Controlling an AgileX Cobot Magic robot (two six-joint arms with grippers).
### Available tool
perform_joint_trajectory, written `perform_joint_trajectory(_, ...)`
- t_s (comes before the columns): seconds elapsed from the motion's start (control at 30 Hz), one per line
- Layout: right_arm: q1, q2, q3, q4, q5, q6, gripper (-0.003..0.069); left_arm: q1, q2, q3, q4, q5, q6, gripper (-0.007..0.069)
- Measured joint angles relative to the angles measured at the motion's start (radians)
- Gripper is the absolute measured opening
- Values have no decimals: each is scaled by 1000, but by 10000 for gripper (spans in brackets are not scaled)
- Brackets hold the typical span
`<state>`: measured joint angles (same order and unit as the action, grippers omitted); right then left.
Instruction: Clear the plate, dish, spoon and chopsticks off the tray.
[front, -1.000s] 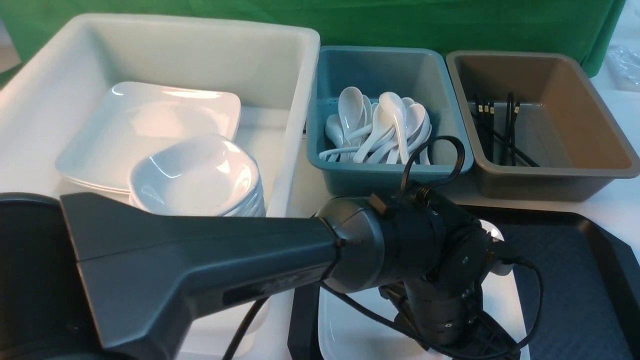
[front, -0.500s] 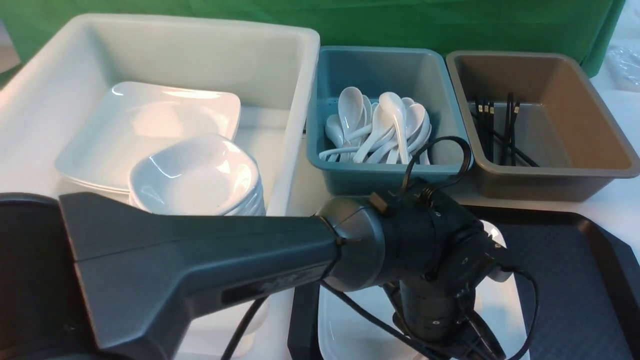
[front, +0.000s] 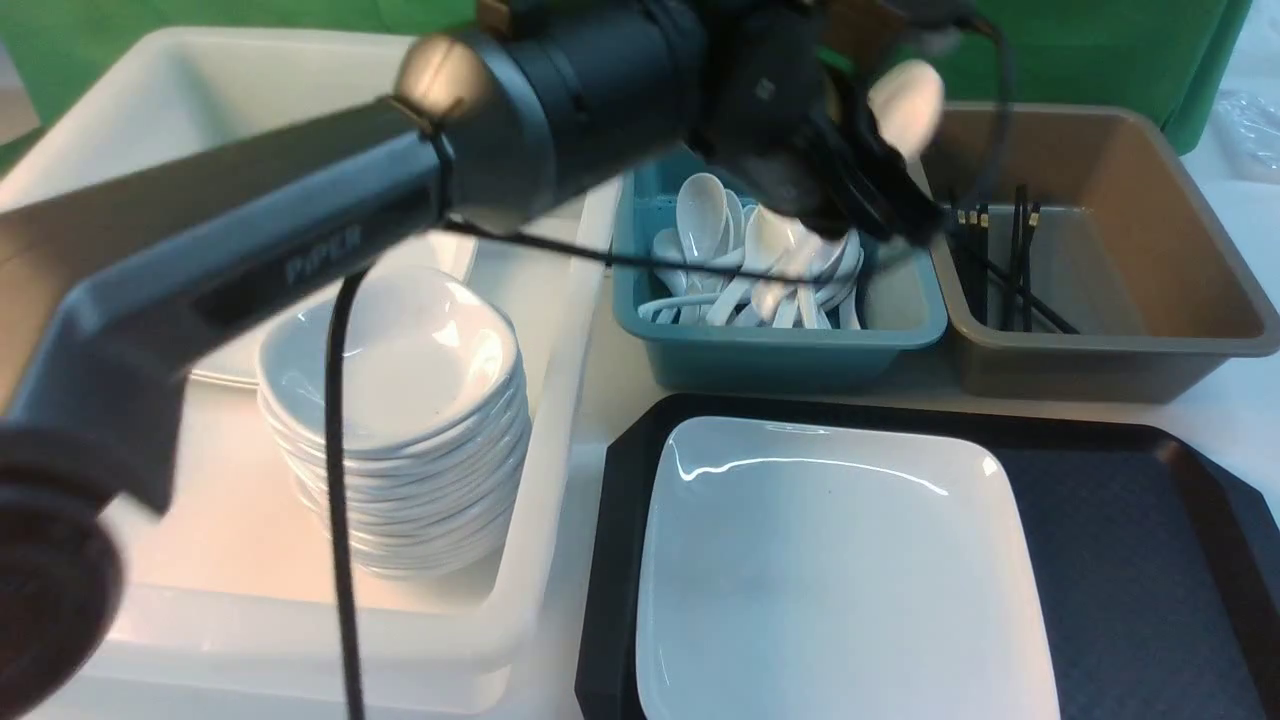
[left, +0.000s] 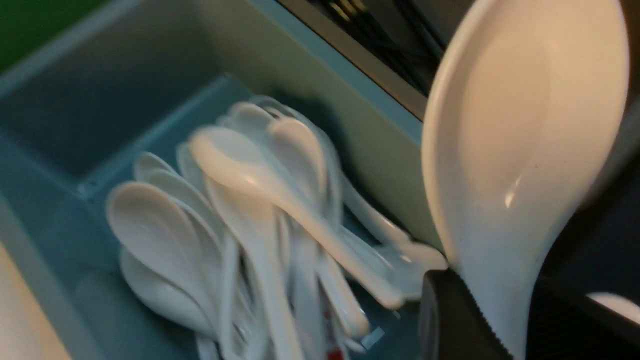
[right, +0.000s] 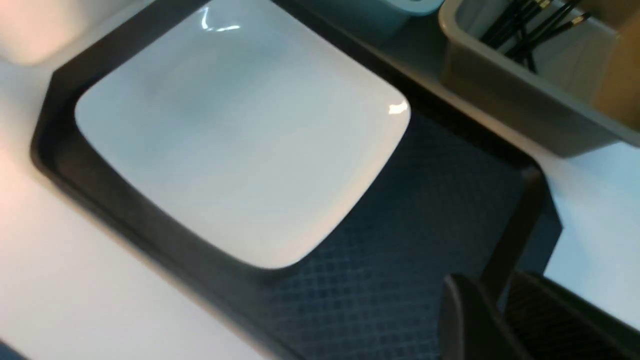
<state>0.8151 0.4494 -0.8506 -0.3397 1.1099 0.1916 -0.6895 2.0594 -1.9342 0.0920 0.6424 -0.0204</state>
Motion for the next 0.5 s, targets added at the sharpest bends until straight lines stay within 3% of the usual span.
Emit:
perform_joint_trajectory(0.17,0,0,0,49,1,0,157,99,113,-89,-92,-58,100,165)
perform_joint_trajectory(0.5,0,0,0,95,6,0,164,131,161,-119,-134,-35,129,531)
